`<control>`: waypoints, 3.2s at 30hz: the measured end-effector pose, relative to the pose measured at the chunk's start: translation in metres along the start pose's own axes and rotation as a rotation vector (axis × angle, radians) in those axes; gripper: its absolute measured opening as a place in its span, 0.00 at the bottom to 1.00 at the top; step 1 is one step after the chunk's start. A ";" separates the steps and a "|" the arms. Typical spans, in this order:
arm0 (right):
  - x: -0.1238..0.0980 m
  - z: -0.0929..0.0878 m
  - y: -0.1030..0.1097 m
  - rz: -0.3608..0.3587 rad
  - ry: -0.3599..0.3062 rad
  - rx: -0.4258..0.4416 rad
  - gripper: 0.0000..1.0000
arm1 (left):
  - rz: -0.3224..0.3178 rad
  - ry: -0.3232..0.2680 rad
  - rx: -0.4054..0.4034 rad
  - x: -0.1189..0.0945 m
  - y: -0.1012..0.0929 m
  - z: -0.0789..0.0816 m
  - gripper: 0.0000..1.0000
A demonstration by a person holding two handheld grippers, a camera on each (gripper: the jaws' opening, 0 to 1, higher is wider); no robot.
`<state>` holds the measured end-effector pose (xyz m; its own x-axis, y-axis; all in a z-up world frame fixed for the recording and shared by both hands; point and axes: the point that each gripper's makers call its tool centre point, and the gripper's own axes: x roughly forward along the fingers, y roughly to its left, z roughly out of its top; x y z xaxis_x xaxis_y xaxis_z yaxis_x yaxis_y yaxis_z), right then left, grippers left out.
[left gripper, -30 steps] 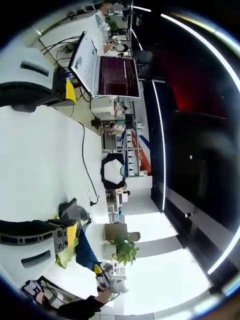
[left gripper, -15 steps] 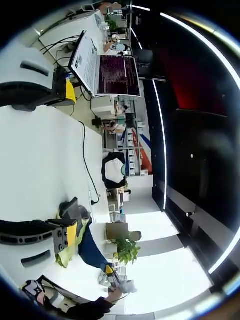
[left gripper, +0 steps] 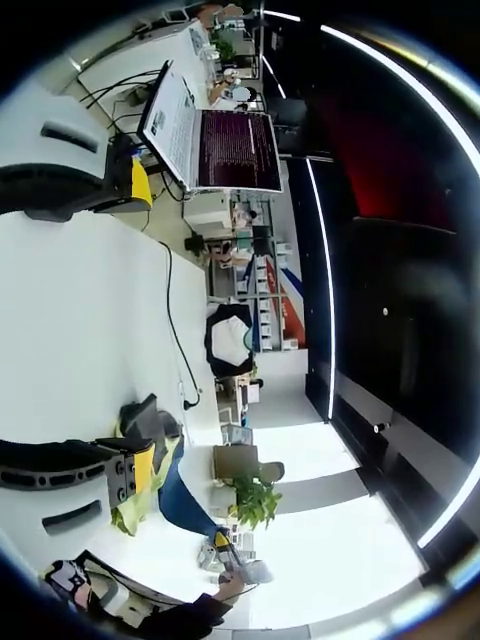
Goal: Fold the garment on the visible template until the final outline fits inside the template.
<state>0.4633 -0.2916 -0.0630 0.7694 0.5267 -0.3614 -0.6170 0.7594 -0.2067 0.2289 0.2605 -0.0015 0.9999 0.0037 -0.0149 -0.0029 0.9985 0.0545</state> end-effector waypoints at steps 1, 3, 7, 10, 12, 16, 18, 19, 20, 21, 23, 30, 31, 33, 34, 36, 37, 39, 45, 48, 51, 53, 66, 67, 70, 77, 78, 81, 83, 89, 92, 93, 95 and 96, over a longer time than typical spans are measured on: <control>0.000 -0.002 -0.001 -0.001 0.002 0.005 0.02 | 0.000 0.000 0.000 0.000 0.000 0.000 0.98; 0.003 -0.015 -0.011 -0.016 0.035 0.021 0.02 | -0.005 0.006 0.001 0.001 -0.002 -0.001 0.98; 0.004 -0.032 -0.023 -0.045 0.062 0.033 0.02 | -0.009 0.008 0.003 0.002 -0.005 -0.002 0.98; 0.005 -0.046 -0.029 -0.053 0.086 0.050 0.03 | -0.009 0.006 0.005 0.002 -0.005 -0.002 0.98; 0.007 -0.057 -0.031 -0.059 0.105 0.061 0.03 | -0.006 0.006 0.004 0.002 -0.004 -0.002 0.98; 0.009 -0.078 -0.036 -0.073 0.150 0.078 0.04 | -0.005 0.013 0.002 0.004 -0.004 -0.004 0.98; 0.010 -0.087 -0.039 -0.074 0.163 0.099 0.04 | -0.007 0.013 0.003 0.004 -0.004 -0.004 0.98; 0.010 -0.092 -0.040 -0.078 0.171 0.108 0.04 | -0.008 0.012 0.004 0.004 -0.005 -0.004 0.98; 0.011 -0.093 -0.041 -0.079 0.174 0.109 0.04 | -0.008 0.013 0.004 0.004 -0.005 -0.004 0.98; 0.011 -0.099 -0.043 -0.084 0.187 0.115 0.04 | -0.010 0.013 0.005 0.004 -0.005 -0.004 0.98; 0.011 -0.107 -0.047 -0.091 0.207 0.124 0.04 | -0.009 0.013 0.004 0.004 -0.005 -0.003 0.98; 0.008 -0.130 -0.051 -0.113 0.249 0.169 0.04 | -0.004 0.013 0.002 0.004 -0.003 -0.003 0.98; 0.008 -0.132 -0.052 -0.114 0.249 0.172 0.04 | -0.004 0.014 0.002 0.004 -0.003 -0.004 0.98; 0.006 -0.134 -0.054 -0.119 0.246 0.181 0.04 | -0.004 0.014 0.003 0.005 -0.003 -0.004 0.98; 0.005 -0.135 -0.055 -0.123 0.244 0.185 0.04 | -0.004 0.014 0.003 0.005 -0.003 -0.004 0.98; 0.003 -0.136 -0.056 -0.127 0.247 0.190 0.04 | -0.005 0.015 0.004 0.005 -0.004 -0.004 0.98; 0.002 -0.136 -0.057 -0.129 0.249 0.191 0.04 | -0.006 0.014 0.004 0.005 -0.004 -0.004 0.98; 0.000 -0.136 -0.059 -0.137 0.247 0.190 0.03 | -0.006 0.014 0.004 0.005 -0.005 -0.004 0.98; -0.011 -0.123 -0.061 -0.157 0.208 0.178 0.01 | -0.007 0.019 0.003 0.006 -0.004 -0.005 0.98; -0.020 -0.114 -0.055 -0.146 0.192 0.140 0.01 | -0.006 0.016 0.004 0.005 -0.003 -0.004 0.98; -0.031 -0.108 -0.048 -0.140 0.180 0.119 0.01 | -0.003 0.015 0.003 0.005 -0.002 -0.004 0.98; -0.038 -0.108 -0.044 -0.128 0.182 0.100 0.01 | -0.004 0.015 0.001 0.005 -0.002 -0.004 0.98; -0.059 -0.133 -0.013 -0.067 0.198 0.099 0.01 | -0.005 0.020 0.003 0.007 -0.005 -0.005 0.98; -0.059 -0.135 -0.010 -0.064 0.200 0.099 0.01 | -0.007 0.021 0.004 0.007 -0.006 -0.005 0.98; -0.062 -0.139 -0.006 -0.059 0.204 0.100 0.02 | -0.011 0.021 0.007 0.008 -0.008 -0.005 0.98; -0.072 -0.152 0.001 -0.050 0.208 0.124 0.03 | -0.005 0.019 0.006 0.005 -0.005 -0.004 0.98; -0.074 -0.155 0.003 -0.049 0.211 0.132 0.03 | -0.004 0.018 0.005 0.004 -0.005 -0.003 0.98; -0.082 -0.163 0.003 -0.071 0.231 0.139 0.03 | 0.004 0.018 -0.002 0.003 -0.003 -0.003 0.99; -0.088 -0.165 0.003 -0.086 0.249 0.093 0.03 | 0.009 0.020 -0.002 0.003 -0.002 -0.004 0.99; -0.105 -0.162 0.003 -0.100 0.231 0.103 0.00 | 0.002 0.025 0.001 0.004 -0.005 -0.004 0.99; -0.112 -0.160 0.006 -0.104 0.225 0.105 0.00 | -0.002 0.026 0.002 0.004 -0.006 -0.004 0.99; -0.115 -0.159 0.006 -0.109 0.223 0.105 0.00 | -0.004 0.028 0.002 0.004 -0.007 -0.004 0.99; -0.118 -0.159 0.006 -0.116 0.226 0.109 0.00 | -0.003 0.027 0.002 0.003 -0.007 -0.004 0.99; -0.120 -0.158 0.007 -0.124 0.227 0.115 0.00 | -0.002 0.025 0.000 0.003 -0.007 -0.004 0.99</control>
<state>0.3402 -0.4099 -0.1643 0.7732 0.3378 -0.5367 -0.4876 0.8578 -0.1626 0.2318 0.2539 -0.0058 0.9992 0.0031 -0.0398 -0.0009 0.9985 0.0544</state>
